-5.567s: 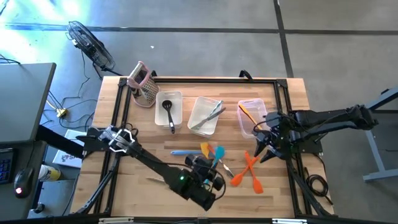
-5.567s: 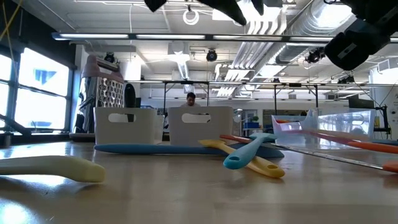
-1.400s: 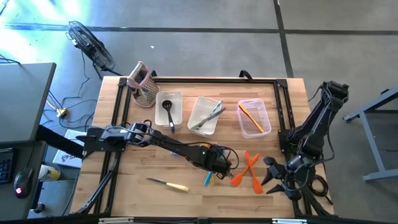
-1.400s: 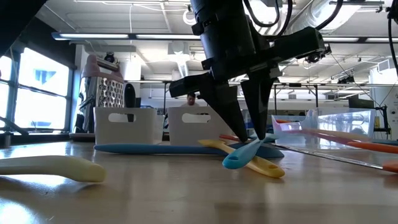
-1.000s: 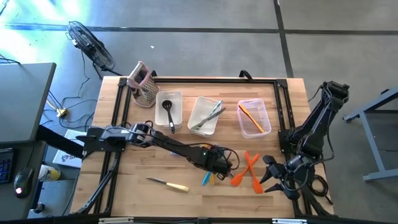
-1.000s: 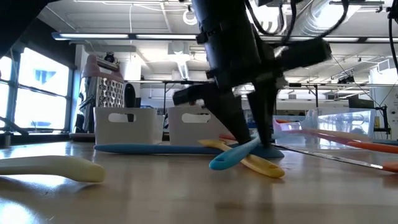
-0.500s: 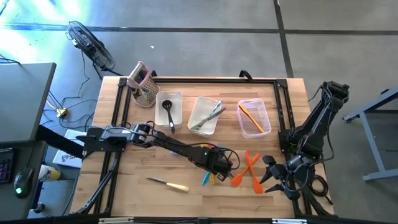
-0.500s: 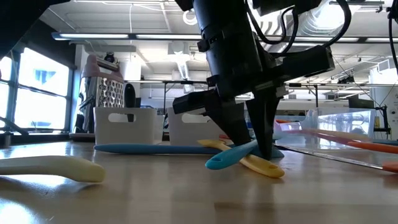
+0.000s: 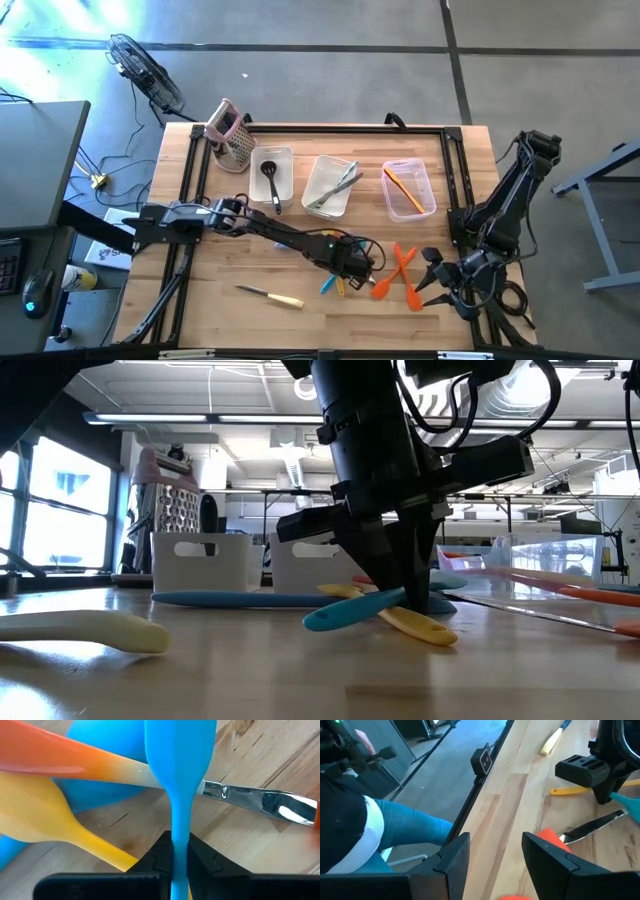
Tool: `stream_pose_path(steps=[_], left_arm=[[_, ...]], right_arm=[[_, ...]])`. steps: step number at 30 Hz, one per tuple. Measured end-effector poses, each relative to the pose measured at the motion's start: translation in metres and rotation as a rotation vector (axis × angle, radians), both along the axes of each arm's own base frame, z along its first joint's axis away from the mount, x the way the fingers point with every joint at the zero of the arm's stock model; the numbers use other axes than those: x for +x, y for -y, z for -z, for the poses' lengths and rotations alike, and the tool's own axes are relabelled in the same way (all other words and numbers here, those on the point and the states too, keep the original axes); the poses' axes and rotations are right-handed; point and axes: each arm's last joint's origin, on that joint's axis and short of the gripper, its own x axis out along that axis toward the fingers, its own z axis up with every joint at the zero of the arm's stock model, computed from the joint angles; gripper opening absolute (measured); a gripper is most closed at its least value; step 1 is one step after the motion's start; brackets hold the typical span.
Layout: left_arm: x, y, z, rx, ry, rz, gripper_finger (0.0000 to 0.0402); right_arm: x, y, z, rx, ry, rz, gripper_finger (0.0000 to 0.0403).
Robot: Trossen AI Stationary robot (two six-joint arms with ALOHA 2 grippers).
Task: Pick & Place Kitchen Items
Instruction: Put the blue spatula into the transparent bin
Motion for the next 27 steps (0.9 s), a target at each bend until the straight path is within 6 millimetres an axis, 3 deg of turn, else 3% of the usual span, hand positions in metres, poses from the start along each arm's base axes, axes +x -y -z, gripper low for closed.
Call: stream_pose_path(steps=[8,17,21,27], left_arm=[[0.003,0.001,-0.011,0.025,0.018,0.031,0.0022],[-0.001,0.009,-0.07,0.239,0.042,0.151,0.0007],[-0.015,0.018,-0.096,0.464,0.055,0.191,0.0007],[-0.054,0.044,-0.141,0.724,0.092,0.219,0.0007]], right_arm=[[0.0,0.0,0.0,-0.003,0.001,-0.001,0.0174],[0.002,0.002,-0.001,-0.071,0.082,0.073,0.0174],[0.004,0.003,-0.004,-0.121,0.154,0.095,0.0174],[0.013,0.002,-0.019,-0.145,0.32,0.085,0.0174]])
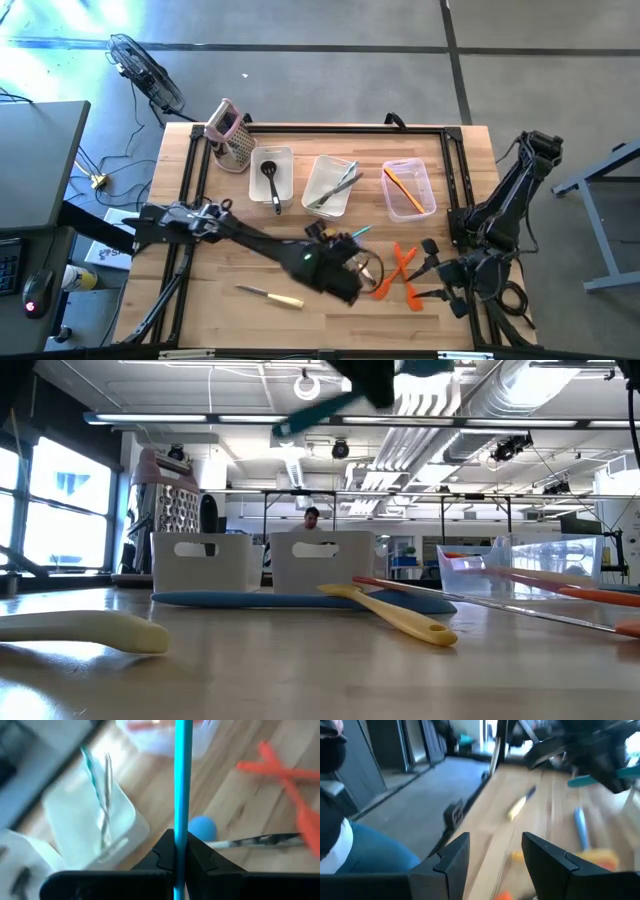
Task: Pick & Place Kitchen Items
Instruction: Put the blue spatula into the transparent bin
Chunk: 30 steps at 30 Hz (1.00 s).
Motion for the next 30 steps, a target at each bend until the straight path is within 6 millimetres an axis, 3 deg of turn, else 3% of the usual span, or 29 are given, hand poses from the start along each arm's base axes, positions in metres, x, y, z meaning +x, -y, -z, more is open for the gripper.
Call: stream_pose_path(steps=[4,7,10,19,30], left_arm=[[-0.03,0.018,-0.029,0.157,0.025,0.058,0.0007],[-0.058,0.019,-0.055,0.235,0.007,0.092,0.0007],[-0.079,0.012,-0.077,0.267,-0.022,0.116,0.0007],[-0.118,-0.008,-0.125,0.303,-0.117,0.328,0.0007],[-0.197,-0.05,-0.184,0.131,-0.06,0.552,0.0007]], right_arm=[[0.014,0.001,-0.012,-0.017,0.137,0.018,0.0174],[0.028,0.001,-0.014,-0.04,0.219,0.031,0.0174],[0.044,0.0,-0.014,-0.044,0.293,0.076,0.0174],[0.084,-0.004,0.006,0.019,0.404,0.198,0.0174],[0.117,0.002,0.035,0.172,0.38,0.325,0.0174]])
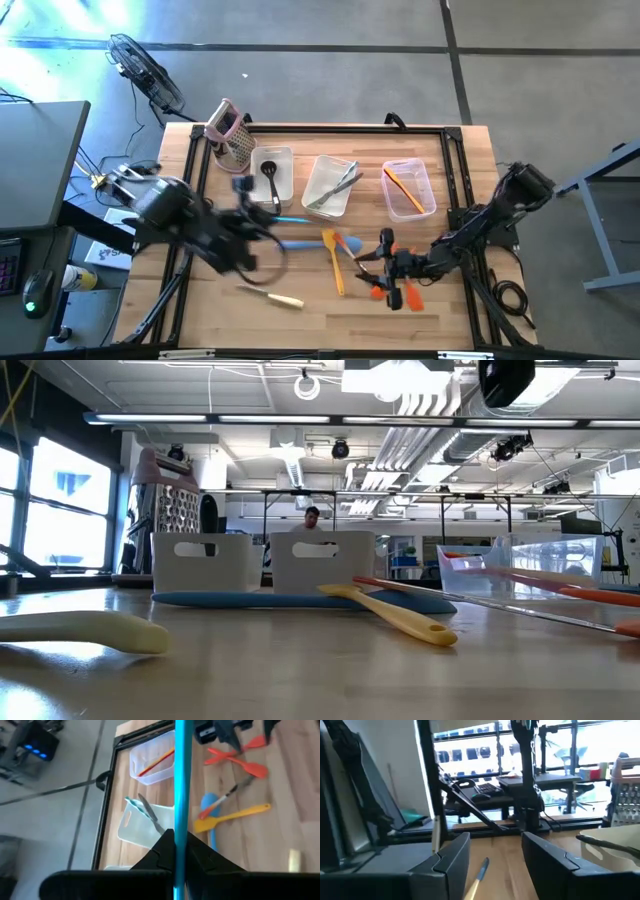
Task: Pick & Place Kitchen Items
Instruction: Put the blue spatula into the transparent bin
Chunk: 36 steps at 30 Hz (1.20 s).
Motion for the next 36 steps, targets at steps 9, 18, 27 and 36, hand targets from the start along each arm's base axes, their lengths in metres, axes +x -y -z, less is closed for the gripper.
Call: stream_pose_path(steps=[9,18,27,36], left_arm=[[-0.08,-0.051,0.018,-0.037,-0.015,-0.007,0.0007],[-0.127,-0.075,0.069,-0.285,0.185,0.219,0.0007],[-0.134,-0.076,0.129,-0.384,0.409,0.391,0.0007],[-0.12,-0.064,0.178,-0.432,0.504,0.475,0.0007]], right_arm=[[0.043,-0.005,-0.001,0.005,0.003,0.081,0.0174],[0.076,0.0,0.0,-0.006,-0.014,0.142,0.0174],[0.091,0.001,-0.003,-0.009,-0.048,0.145,0.0174],[0.092,0.001,-0.003,-0.015,-0.056,0.141,0.0174]])
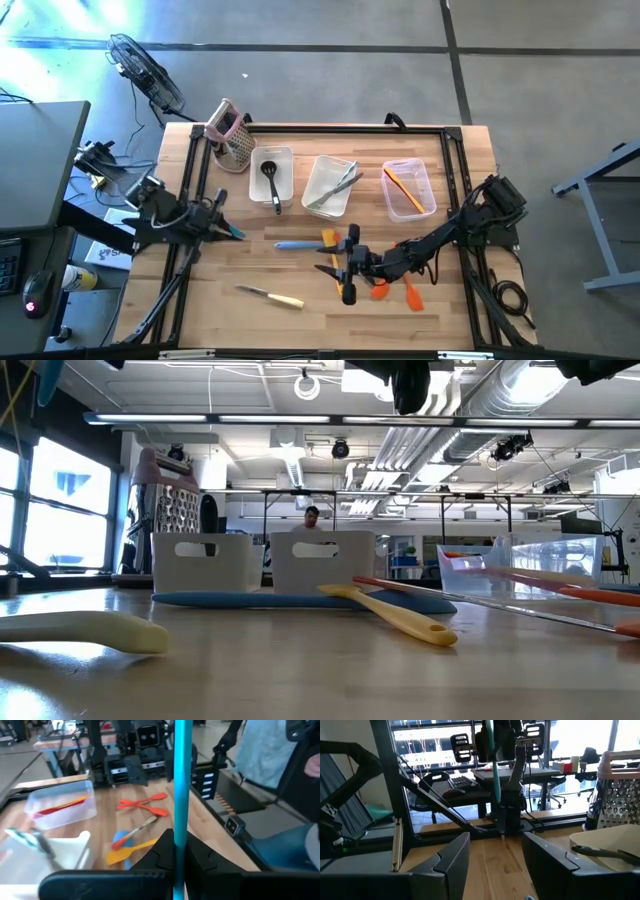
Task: Pick & Place Kitchen Items
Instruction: Put the blue spatula into the transparent bin
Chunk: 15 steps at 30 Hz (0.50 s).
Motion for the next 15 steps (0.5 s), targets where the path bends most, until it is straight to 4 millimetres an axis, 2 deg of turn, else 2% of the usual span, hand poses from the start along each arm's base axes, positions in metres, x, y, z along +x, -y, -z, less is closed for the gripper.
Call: stream_pose_path(steps=[7,15], left_arm=[[0.016,0.011,0.038,-0.035,0.036,0.017,0.0007],[0.03,0.02,0.056,-0.125,0.144,0.015,0.0007]], right_arm=[[0.0,0.0,0.001,-0.024,-0.013,0.006,0.0174],[0.001,0.004,0.001,-0.067,-0.016,0.043,0.0174]])
